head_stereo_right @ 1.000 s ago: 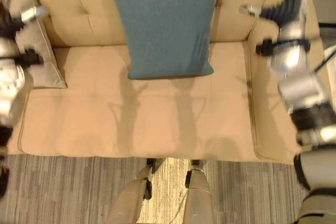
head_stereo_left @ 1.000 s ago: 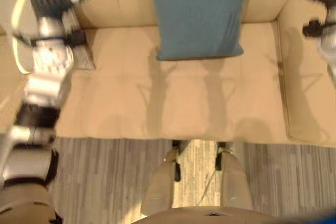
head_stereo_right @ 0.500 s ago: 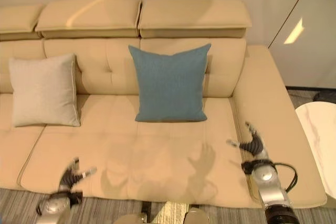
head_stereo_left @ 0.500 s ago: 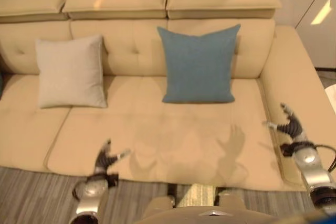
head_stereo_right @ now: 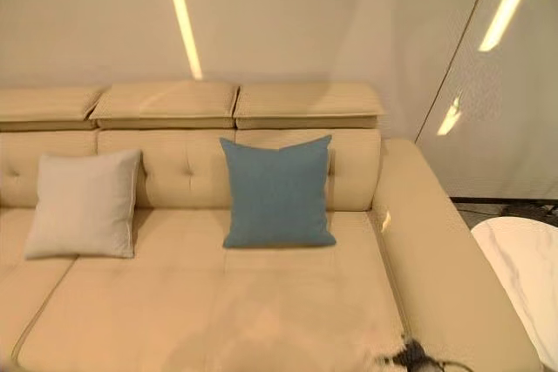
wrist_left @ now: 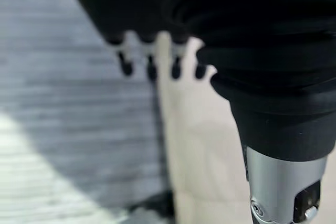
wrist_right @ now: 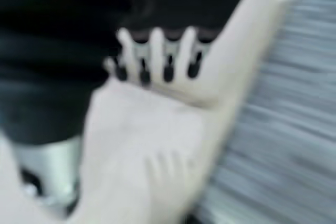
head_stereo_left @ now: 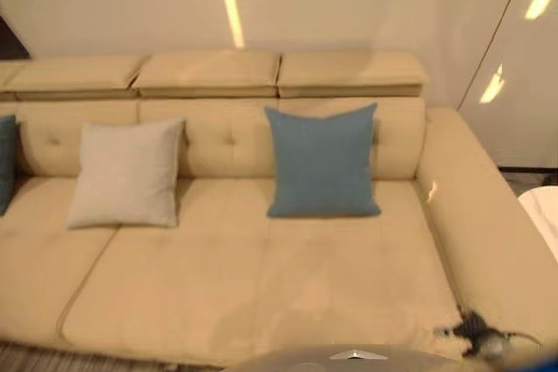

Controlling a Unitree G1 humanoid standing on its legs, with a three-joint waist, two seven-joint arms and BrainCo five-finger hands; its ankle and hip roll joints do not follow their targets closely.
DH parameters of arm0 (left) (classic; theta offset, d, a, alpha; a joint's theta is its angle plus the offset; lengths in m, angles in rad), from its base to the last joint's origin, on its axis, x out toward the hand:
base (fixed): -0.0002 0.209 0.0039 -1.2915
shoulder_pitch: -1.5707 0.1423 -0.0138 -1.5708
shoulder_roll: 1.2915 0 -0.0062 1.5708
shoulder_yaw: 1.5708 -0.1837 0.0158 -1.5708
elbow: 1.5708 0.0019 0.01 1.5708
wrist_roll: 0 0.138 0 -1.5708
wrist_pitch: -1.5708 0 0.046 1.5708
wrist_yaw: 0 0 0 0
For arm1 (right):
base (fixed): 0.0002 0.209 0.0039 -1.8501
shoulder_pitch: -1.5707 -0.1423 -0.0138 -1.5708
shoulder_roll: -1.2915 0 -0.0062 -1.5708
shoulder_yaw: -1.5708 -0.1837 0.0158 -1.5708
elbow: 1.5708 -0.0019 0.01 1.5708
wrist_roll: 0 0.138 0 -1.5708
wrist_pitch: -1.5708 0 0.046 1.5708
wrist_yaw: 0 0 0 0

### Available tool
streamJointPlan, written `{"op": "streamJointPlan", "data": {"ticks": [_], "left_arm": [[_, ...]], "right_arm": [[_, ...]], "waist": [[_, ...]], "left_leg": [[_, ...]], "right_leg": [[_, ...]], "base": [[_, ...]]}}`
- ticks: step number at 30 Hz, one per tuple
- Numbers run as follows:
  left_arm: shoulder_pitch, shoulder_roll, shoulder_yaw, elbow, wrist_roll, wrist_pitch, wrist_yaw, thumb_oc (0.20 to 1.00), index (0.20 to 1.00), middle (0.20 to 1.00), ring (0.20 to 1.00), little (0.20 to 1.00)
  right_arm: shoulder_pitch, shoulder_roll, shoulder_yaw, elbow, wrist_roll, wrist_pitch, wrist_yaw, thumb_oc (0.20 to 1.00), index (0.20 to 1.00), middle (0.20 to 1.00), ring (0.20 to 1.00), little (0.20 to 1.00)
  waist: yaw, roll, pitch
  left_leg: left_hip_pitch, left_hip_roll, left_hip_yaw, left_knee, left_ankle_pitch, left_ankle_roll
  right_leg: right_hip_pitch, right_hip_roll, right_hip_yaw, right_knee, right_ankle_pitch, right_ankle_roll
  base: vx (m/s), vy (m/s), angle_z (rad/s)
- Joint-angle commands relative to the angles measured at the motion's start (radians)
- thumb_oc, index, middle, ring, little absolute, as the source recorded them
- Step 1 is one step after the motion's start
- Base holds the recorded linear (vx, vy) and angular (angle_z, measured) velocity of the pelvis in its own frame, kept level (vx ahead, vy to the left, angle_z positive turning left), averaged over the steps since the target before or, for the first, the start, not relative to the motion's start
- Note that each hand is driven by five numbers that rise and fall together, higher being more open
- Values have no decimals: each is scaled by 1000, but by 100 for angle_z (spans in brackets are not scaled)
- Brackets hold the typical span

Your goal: Pick up all the scattered cushions and arrange them neatly on the sofa.

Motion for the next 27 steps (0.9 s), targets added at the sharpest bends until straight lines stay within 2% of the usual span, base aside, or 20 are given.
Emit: {"op": "streamJointPlan", "data": {"ticks": [1,4,5,6,7,8,11,15,17,18,20,21,22,23,24,26,27], "left_arm": [[-50,27,17,-36,41,-13,-5,1000,1000,1000,1000,1000],[-67,30,4,-47,37,-16,-3,1000,1000,1000,1000,1000],[-76,33,0,-52,30,-16,-3,1000,1000,1000,1000,1000],[-94,44,-8,-61,15,-12,2,1000,1000,1000,1000,1000],[-98,48,-9,-62,10,-10,4,1000,1000,1000,1000,1000],[-98,48,-9,-62,10,-10,4,1000,1000,1000,1000,1000],[-112,51,-24,-62,-12,-6,4,1000,1000,1000,1000,1000],[-126,45,-42,-70,-38,-9,14,1000,1000,1000,1000,1000],[-145,43,-59,-74,-42,-8,20,1000,1000,1000,1000,1000],[-145,43,-59,-74,-42,-8,20,1000,1000,1000,1000,1000],[-166,39,-74,-86,-46,-10,26,1000,1000,1000,1000,1000],[-192,35,-89,-92,-50,-12,32,1000,1000,1000,1000,1000],[-198,32,-92,-89,-48,-12,33,1000,1000,1000,1000,1000],[-198,32,-92,-89,-48,-12,33,1000,1000,1000,1000,1000],[-199,25,-95,-86,-38,-8,33,1000,1000,1000,1000,1000],[-197,19,-97,-82,-28,-8,30,1000,1000,1000,1000,1000],[-197,19,-97,-82,-28,-8,30,1000,1000,1000,1000,1000]], "right_arm": [[-77,15,12,1,-39,7,-18,1000,1000,1000,1000,1000],[-81,27,17,23,-50,18,-18,1000,1000,1000,1000,1000],[-85,29,14,23,-40,19,-22,1000,1000,1000,1000,1000],[-96,33,16,25,-18,22,-26,1000,1000,1000,1000,1000],[-96,36,18,26,-11,23,-23,1000,1000,1000,1000,1000],[-96,36,18,26,-11,23,-23,1000,1000,1000,1000,1000],[-91,55,29,37,11,24,-24,1000,1000,1000,1000,1000],[-111,75,60,23,34,27,-37,1000,1000,1000,1000,1000],[-114,75,79,10,41,20,-48,1000,1000,1000,1000,1000],[-114,75,80,10,41,20,-48,1000,1000,1000,1000,1000],[-114,68,86,-6,45,16,-57,1000,1000,1000,1000,1000],[-121,62,95,-14,52,13,-65,1000,1000,1000,1000,1000],[-124,61,97,-11,53,15,-64,1000,1000,1000,1000,1000],[-124,60,97,-11,53,15,-64,1000,1000,1000,1000,1000],[-118,62,89,-2,55,18,-62,1000,1000,1000,1000,1000],[-115,64,85,18,55,18,-61,1000,1000,1000,1000,1000],[-115,64,85,18,55,18,-61,1000,1000,1000,1000,1000]], "waist": [[4,-64,66],[5,-66,95],[6,-64,109],[15,-52,137],[17,-47,140],[17,-47,136],[37,-54,118],[69,-90,102],[70,-87,114],[70,-86,114],[63,-79,135],[59,-82,163],[52,-91,171],[51,-89,169],[25,-110,163],[11,-122,154],[10,-122,152]], "left_leg": [[2,-17,34,43,-83,-22],[-23,-27,38,33,-65,-10],[-33,-26,36,35,-58,-5],[-59,-16,39,40,-35,10],[-66,-13,39,42,-30,13],[-71,-13,39,43,-29,14],[-120,-13,27,57,-5,21],[-209,23,26,94,53,-14],[-261,56,10,98,113,-49],[-262,56,9,98,113,-49],[-291,80,6,83,156,-77],[-310,88,-1,96,152,-81],[-304,83,-5,121,122,-69],[-307,84,-6,122,123,-69],[-284,87,16,200,48,-51],[-237,77,15,254,-34,-45],[-240,77,14,253,-32,-45]], "right_leg": [[66,-70,-46,-217,197,100],[2,-87,-48,-188,221,112],[-14,-85,-50,-154,210,109],[-24,-74,-54,-27,144,85],[-21,-65,-49,22,115,70],[-25,-65,-49,20,118,70],[41,-15,22,166,50,62],[140,43,29,-20,-25,28],[145,95,38,-86,-45,-2],[144,95,37,-87,-44,-2],[135,123,25,-115,-39,-17],[111,125,6,-117,-19,-27],[103,116,-5,-122,-4,-27],[100,118,-6,-123,-2,-28],[77,92,-30,-137,28,-27],[68,71,-36,-150,45,-28],[66,71,-38,-151,46,-28]], "base": [[-208,98,-8],[-267,80,-34],[-442,66,-30],[-391,66,-12],[-293,51,-7],[-135,14,-5],[-210,-82,-3],[-198,-237,-15],[-220,-224,-4],[-203,-175,25],[-305,-163,37],[-422,-139,48],[-333,-84,43],[-276,-34,39],[-228,0,30],[-178,22,55],[-67,93,49]]}}
